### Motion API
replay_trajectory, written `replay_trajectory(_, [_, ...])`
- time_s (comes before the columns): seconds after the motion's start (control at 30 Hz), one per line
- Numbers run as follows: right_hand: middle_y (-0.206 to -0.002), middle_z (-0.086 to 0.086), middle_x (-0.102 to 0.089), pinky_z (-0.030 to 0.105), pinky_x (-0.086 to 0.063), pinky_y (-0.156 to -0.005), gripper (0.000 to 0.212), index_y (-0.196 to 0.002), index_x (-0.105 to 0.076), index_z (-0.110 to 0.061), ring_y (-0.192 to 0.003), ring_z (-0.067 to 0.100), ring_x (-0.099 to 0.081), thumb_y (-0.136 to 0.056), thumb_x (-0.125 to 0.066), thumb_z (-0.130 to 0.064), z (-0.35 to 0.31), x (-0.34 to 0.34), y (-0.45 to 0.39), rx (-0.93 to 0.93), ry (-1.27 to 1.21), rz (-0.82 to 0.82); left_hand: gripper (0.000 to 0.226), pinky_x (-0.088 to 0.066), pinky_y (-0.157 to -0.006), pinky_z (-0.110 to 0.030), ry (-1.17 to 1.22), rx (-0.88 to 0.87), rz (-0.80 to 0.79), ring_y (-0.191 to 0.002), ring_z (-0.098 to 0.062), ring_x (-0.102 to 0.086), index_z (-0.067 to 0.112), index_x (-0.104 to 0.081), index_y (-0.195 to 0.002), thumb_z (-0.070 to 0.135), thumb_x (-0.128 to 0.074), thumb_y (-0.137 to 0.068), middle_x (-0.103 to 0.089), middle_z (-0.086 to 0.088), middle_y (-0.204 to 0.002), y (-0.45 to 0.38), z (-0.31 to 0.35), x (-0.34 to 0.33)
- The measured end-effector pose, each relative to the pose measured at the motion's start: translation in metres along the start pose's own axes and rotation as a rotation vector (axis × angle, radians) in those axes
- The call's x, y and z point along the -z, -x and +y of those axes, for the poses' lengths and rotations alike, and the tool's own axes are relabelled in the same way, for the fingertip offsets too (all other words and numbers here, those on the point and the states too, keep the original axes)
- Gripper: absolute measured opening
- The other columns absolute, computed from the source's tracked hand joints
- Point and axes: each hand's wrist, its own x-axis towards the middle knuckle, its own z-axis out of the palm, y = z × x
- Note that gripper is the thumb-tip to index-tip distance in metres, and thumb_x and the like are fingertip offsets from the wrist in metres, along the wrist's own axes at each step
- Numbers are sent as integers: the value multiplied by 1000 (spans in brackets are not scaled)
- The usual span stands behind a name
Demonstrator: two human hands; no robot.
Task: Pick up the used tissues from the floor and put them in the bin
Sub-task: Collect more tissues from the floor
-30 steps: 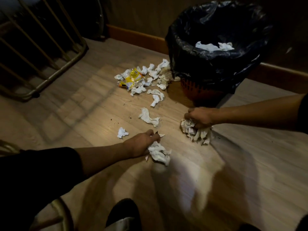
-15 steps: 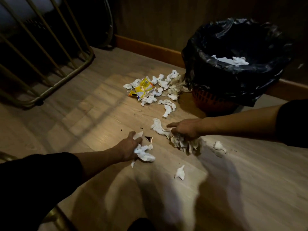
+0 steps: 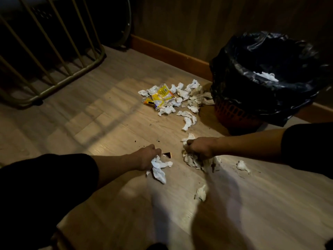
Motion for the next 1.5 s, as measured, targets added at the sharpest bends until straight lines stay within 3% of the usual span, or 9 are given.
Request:
replay_trajectory(0.3, [-120, 12, -57, 35, -50, -82, 50, -128, -58, -13, -106, 32, -60, -80, -71, -22, 21, 74, 65, -209, -170, 377, 45, -48, -83, -32, 193, 33, 242, -105, -30, -62, 15, -63, -115, 22, -74, -71, -66, -13, -114, 1, 22, 97])
replay_trajectory(0.47, [-119, 13, -61, 39, -49, -89, 50, -126, -60, -14, -107, 29, -60, -84, -73, -36, 43, 134, 144, -335, -214, 700, 18, -54, -51, -24, 612, 14, 532, -65, -16, -68, 12, -68, -95, 5, -72, -79, -72, -8, -82, -2, 67, 171])
replay_trajectory(0.6, [-119, 9, -68, 40, -50, -92, 51, -123, -65, -13, -111, 27, -63, -84, -75, -44, 59, 160, 211, -522, -352, 982, 20, -61, -65, -34, 669, -64, 714, -63, -4, -68, 22, -69, -79, 4, -72, -72, -72, 10, -68, -18, 116, 229])
replay_trajectory(0.7, [-115, 4, -70, 43, -54, -91, 47, -120, -67, -20, -109, 25, -65, -85, -68, -51, 79, 164, 246, -644, -537, 1126, 25, -62, -75, -40, 751, -122, 815, -75, -15, -72, 26, -69, -87, 13, -69, -66, -73, 3, -80, -25, 159, 264])
replay_trajectory(0.83, [-126, 10, -66, 45, -49, -100, 43, -131, -60, -17, -119, 32, -59, -97, -57, -43, 106, 156, 276, -818, -670, 1167, 23, -63, -71, -46, 855, -140, 843, -76, -22, -75, 38, -71, -82, 22, -67, -67, -76, 0, -84, -41, 207, 300])
replay_trajectory(0.97, [-134, 7, -59, 46, -46, -106, 46, -141, -52, -17, -124, 27, -56, -101, -51, -40, 129, 144, 291, -883, -877, 1172, 24, -52, -50, -15, 869, -134, 861, -67, -9, -65, 32, -69, -97, 15, -67, -79, -69, 4, -88, -55, 255, 322])
replay_trajectory(1.2, [-120, 12, -61, 48, -61, -84, 60, -126, -54, -7, -99, 28, -67, -80, -77, -37, 171, 128, 297, -1020, -1143, 1205, 60, -58, -90, -38, 883, -38, 738, -107, -30, -66, 21, -56, -134, 8, -68, -77, -61, -10, -128, -96, 307, 328])
replay_trajectory(1.37, [-128, 13, -54, 42, -62, -85, 42, -136, -53, -7, -105, 25, -62, -95, -59, -8, 181, 117, 306, -989, -1197, 1227, 66, -62, -82, -43, 849, -78, 652, -82, -19, -66, 26, -49, -141, -2, -62, -83, -56, -7, -122, -105, 319, 320])
replay_trajectory(1.5, [-128, 9, -60, 35, -62, -81, 36, -132, -58, -13, -99, 21, -65, -97, -56, -6, 166, 106, 321, -943, -1017, 1233, 54, -62, -78, -45, 799, -153, 638, -106, -30, -64, 19, -58, -133, -5, -64, -84, -56, -11, -130, -92, 308, 310])
